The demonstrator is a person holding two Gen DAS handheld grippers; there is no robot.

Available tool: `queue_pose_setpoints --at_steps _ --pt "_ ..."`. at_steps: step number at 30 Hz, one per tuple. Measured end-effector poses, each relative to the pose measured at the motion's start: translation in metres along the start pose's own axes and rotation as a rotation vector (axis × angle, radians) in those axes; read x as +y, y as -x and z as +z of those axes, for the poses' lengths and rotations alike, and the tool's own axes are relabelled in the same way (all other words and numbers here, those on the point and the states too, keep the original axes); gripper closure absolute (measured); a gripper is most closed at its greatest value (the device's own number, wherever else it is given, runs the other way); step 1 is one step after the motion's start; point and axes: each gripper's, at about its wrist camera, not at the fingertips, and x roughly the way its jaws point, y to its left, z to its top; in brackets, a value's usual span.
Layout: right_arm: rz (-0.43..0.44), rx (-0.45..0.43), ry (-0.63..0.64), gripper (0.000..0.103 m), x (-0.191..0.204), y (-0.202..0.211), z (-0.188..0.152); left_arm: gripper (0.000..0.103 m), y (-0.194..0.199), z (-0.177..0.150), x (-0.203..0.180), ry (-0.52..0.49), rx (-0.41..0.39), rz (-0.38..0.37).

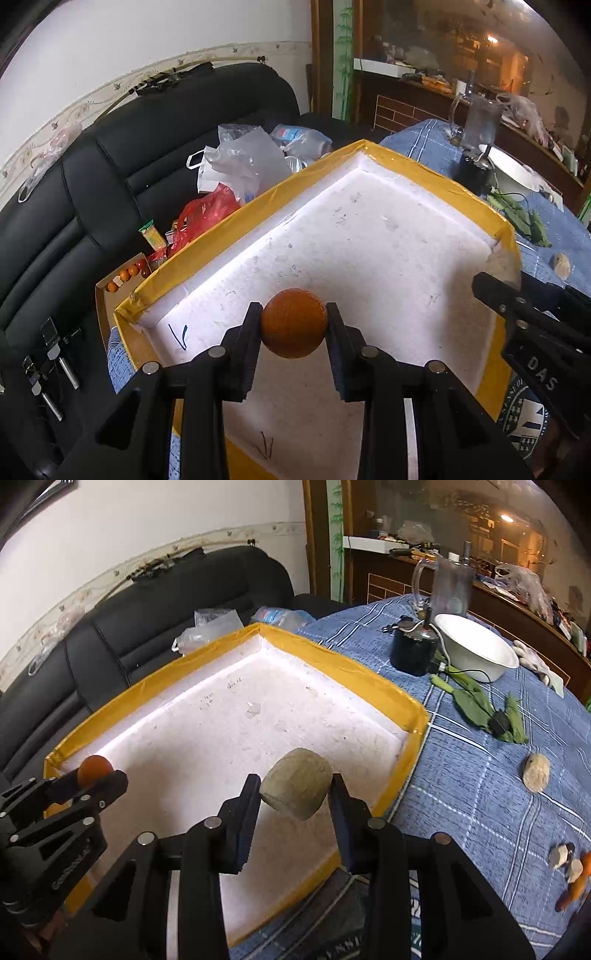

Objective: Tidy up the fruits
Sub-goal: 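Open the right tool over the tray while the left tool releases the tangerine there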

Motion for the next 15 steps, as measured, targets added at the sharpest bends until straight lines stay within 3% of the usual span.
queue_pose_setpoints --at_steps 6,8,10,11,15 --pt "-0.060 0.045 0.058 0.061 0.005 -0.014 -0.003 0.068 -0.007 -0.001 0.001 0.014 0.038 -0.030" --pt "-0.081 0.036 0.069 0.045 0.004 -0.010 -0.003 0.055 -0.005 -0.001 0.001 0.011 0.029 -0.024" --pt "-0.089 0.015 0.078 0.037 0.001 0.001 -0.004 0.031 0.003 0.000 0.001 0.012 -0.011 -0.009" --pt "-0.098 0.004 0.080 0.030 -0.001 0.008 -0.005 0.028 0.008 0.001 0.002 0.014 -0.034 0.004" --pt "-0.115 -0.045 0.061 0.028 -0.013 0.038 -0.011 0.026 0.027 0.004 0.001 0.009 -0.102 0.013"
